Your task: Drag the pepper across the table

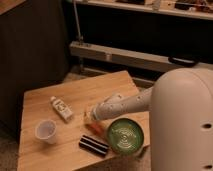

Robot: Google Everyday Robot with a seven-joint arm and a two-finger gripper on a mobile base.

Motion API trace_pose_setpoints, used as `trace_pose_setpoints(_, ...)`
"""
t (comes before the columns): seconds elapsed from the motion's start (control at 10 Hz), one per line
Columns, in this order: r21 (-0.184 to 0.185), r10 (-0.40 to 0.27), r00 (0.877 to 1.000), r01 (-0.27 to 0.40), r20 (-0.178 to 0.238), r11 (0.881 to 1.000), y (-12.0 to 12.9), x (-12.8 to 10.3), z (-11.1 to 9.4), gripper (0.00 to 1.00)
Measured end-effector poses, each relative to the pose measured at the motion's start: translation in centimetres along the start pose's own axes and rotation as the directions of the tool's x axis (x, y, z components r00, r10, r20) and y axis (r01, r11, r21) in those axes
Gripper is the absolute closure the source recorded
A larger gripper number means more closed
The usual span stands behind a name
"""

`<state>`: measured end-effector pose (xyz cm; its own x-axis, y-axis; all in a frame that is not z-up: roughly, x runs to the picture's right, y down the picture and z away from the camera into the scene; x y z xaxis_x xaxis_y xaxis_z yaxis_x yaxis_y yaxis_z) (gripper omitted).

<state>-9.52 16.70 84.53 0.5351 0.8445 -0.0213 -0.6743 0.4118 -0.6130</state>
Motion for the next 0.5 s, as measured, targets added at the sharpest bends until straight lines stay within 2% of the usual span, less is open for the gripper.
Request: trace_pose_setpoints(0.5,-0.038,-0.091,0.996,0.091,-0.019,0.995,3.0,1.6,-0.3,0.79)
